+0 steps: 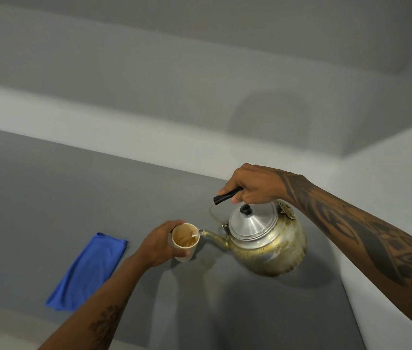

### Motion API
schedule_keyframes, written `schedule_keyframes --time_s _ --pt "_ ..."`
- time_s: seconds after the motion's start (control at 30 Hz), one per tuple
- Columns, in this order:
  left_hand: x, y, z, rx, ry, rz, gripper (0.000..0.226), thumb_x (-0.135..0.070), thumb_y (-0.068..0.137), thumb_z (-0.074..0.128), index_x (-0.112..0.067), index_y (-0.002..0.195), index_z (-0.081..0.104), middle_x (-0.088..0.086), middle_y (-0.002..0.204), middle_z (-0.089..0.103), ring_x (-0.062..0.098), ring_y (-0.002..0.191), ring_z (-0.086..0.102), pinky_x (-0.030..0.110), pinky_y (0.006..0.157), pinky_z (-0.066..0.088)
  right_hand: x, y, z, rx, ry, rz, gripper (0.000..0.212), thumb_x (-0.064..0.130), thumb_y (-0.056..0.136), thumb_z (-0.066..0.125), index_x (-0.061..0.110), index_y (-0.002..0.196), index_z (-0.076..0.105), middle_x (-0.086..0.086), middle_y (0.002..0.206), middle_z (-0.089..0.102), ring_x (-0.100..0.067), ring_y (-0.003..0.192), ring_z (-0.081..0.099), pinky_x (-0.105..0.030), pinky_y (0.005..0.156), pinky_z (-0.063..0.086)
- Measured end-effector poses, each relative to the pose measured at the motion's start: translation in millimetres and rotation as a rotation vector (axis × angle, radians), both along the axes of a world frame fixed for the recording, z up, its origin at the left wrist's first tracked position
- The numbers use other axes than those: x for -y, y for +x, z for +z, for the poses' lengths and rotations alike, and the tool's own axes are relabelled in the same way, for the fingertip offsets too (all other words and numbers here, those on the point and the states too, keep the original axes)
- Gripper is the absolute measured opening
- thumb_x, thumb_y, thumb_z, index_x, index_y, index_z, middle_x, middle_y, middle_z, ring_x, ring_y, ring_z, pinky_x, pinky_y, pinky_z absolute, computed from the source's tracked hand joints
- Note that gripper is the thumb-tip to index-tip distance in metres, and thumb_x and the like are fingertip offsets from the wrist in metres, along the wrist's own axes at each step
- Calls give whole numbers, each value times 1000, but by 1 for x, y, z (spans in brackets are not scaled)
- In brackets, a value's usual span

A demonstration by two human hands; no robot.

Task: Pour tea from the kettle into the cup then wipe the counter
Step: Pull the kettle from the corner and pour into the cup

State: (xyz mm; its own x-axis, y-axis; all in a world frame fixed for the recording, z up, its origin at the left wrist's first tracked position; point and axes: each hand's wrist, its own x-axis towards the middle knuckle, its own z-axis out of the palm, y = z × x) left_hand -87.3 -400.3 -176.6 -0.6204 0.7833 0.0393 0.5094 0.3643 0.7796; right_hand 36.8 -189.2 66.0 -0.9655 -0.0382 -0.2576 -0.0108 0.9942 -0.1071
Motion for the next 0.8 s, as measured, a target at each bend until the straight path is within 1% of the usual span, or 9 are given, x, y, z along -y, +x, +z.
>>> schedule_keyframes --time_s 0.1,0.2,0.27,0.33,0.4,0.57,0.67,0.77,0.8 --pt "1 0 -1 2 -2 -5 84 -61 53 80 -36 126 48 -12 122 59 12 108 58 38 91 54 3 1 3 4 -2 -1 37 20 87 62 36 120 64 4 99 76 -22 67 61 -38 70 54" --pt "1 1 0 -4 5 -8 82 -59 53 80 -36 125 48 -11 122 59 11 108 58 39 92 54 6 2 5 2 -13 -1 37 17 88 62 33 121 65 7 98 75 -13 57 51 -30 61 47" --pt "1 2 1 -3 8 -2 80 -57 53 80 -37 123 48 -10 122 59 12 107 58 38 92 53 8 3 8 0 -9 -6 36 16 89 62 31 121 64 12 85 72 -8 53 46 -24 57 40" --pt "2 2 2 -4 8 4 81 -59 52 80 -38 123 48 -10 122 59 12 107 58 37 92 53 8 3 9 -7 1 -8 36 16 89 62 31 121 64 21 67 59 -7 52 44 -22 54 37" --pt "2 1 1 -3 6 7 83 -60 51 79 -38 124 48 -11 122 59 11 107 58 38 92 54 9 3 9 -14 3 -4 36 16 89 62 31 121 65 23 63 54 -7 52 44 -23 54 38" --pt "2 2 3 -4 4 13 84 -58 50 80 -35 125 48 -9 123 59 12 107 57 37 92 53 11 3 11 -1 8 -4 36 16 89 62 31 121 65 14 76 64 -8 53 45 -26 57 41" --pt "2 3 4 4 4 16 84 -58 51 79 -34 125 49 -9 122 59 12 107 58 37 92 53 11 3 12 6 5 -1 36 16 88 62 32 121 65 7 87 74 -15 59 52 -34 63 49" --pt "2 3 6 1 9 14 81 -55 51 80 -36 124 48 -9 122 59 11 106 58 37 92 53 11 3 13 -3 10 -1 36 16 88 62 31 121 65 11 73 67 -10 54 46 -27 58 43" --pt "2 4 7 1 7 8 80 -55 52 80 -37 123 48 -9 122 59 11 106 58 36 92 53 11 2 13 -7 9 1 36 16 88 62 30 121 65 9 74 67 -8 53 44 -26 58 41"
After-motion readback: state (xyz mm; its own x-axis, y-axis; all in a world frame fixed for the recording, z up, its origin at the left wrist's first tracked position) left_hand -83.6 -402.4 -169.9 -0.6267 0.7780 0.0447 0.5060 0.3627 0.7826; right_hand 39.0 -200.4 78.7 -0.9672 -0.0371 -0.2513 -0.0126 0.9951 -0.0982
